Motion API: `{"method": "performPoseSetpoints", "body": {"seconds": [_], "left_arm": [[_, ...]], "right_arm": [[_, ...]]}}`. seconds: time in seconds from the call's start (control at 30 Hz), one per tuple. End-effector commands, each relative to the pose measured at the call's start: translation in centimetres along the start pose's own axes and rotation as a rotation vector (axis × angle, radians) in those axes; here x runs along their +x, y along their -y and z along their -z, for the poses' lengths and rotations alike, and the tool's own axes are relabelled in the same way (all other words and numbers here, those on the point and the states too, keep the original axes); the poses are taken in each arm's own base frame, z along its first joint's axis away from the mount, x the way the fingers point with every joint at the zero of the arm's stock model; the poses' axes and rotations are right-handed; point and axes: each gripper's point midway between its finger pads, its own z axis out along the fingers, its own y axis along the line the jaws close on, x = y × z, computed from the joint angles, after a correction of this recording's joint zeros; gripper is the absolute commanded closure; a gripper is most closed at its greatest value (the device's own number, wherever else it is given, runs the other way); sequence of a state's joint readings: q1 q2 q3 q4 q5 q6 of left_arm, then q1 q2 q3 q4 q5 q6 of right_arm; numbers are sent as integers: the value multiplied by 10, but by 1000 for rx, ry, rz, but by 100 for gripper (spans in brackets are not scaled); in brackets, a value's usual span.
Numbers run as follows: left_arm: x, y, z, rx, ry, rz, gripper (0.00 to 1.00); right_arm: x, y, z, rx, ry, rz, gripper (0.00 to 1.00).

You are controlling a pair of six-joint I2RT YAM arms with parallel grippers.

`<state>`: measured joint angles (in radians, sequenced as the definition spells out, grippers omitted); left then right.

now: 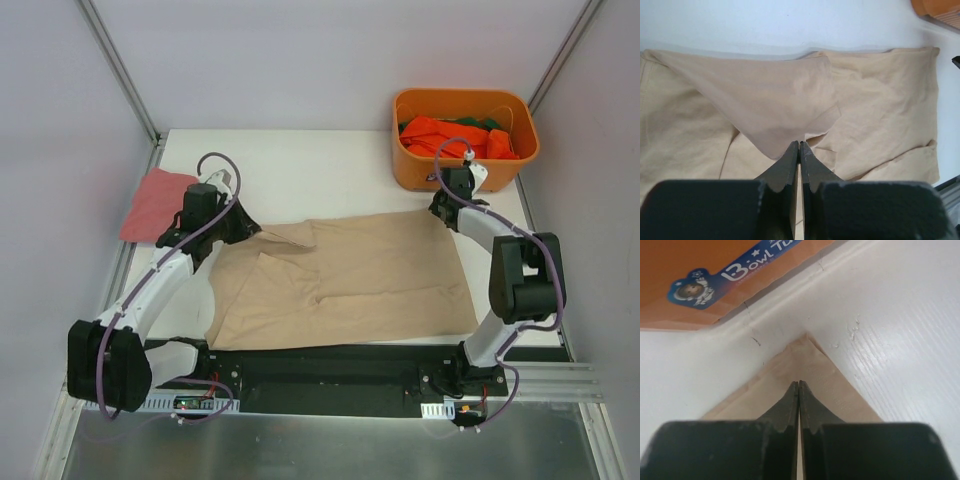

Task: Fold and stack the t-shirts
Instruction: Grap the side of the flattened tshirt furthest away from the robot with both arms

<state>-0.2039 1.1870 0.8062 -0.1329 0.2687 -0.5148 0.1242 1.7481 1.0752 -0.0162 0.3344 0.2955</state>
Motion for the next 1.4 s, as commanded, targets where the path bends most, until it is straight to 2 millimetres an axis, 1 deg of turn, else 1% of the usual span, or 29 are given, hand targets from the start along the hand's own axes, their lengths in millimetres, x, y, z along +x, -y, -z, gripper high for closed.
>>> {"method": "performPoseSetpoints", "body": {"seconds": [0.0, 0.07, 0.1, 0.17, 0.23, 0.27, 0.33, 0.4, 0.5, 0.53, 0.63, 0.7, 0.83, 0.9, 1.0, 1.07, 1.13, 1.17, 1.27, 1.37], "left_arm": [[0, 12, 15, 48, 47, 17, 100], [8, 10, 18, 55, 37, 27, 100], [11, 11, 19, 63, 30, 33, 100], [20, 11, 21, 73, 9, 47, 100], [29, 8, 26, 72, 0, 67, 100], [34, 6, 28, 70, -6, 77, 100], [44, 2, 34, 67, -10, 95, 100], [52, -1, 41, 61, -11, 101, 100], [64, -5, 48, 60, -25, 106, 100], [66, -3, 50, 74, -30, 106, 100], [72, 2, 53, 105, -58, 110, 100], [72, 4, 55, 113, -57, 110, 100], [69, 4, 56, 111, -44, 111, 100], [70, 7, 59, 124, -45, 110, 100], [73, 10, 66, 140, -47, 118, 100], [77, 14, 74, 160, -53, 119, 100], [82, 12, 80, 158, -52, 121, 100], [85, 12, 84, 161, -52, 119, 100], [97, 11, 91, 179, -65, 114, 100], [113, 3, 91, 174, -98, 130, 100]], "right_arm": [[-19, -6, 20, -68, 93, 44, 100], [-20, -5, 17, -63, 89, 61, 99], [-22, -7, 14, -58, 87, 68, 94], [-23, -12, 6, -52, 72, 81, 74], [-23, -16, -6, -44, 53, 83, 51], [-21, -17, -11, -34, 38, 82, 43], [-20, -15, -21, 4, 13, 75, 34], [-18, -15, -29, 33, -6, 68, 30], [-15, -14, -38, 55, -15, 52, 29], [-17, -17, -39, 54, -15, 47, 29], [-13, -10, -41, 96, -42, 47, 29], [-8, -7, -41, 114, -63, 50, 29], [11, 5, -36, 155, -124, 38, 30], [15, 9, -35, 163, -139, 40, 29], [17, 11, -31, 167, -139, 35, 29], [12, 11, -27, 156, -104, 27, 29], [6, 6, -21, 114, -64, 28, 29], [-3, -1, -15, 80, -31, 32, 29], [-23, -10, 6, 42, 38, 66, 29], [-35, -18, 23, 19, 83, 96, 29]]}}
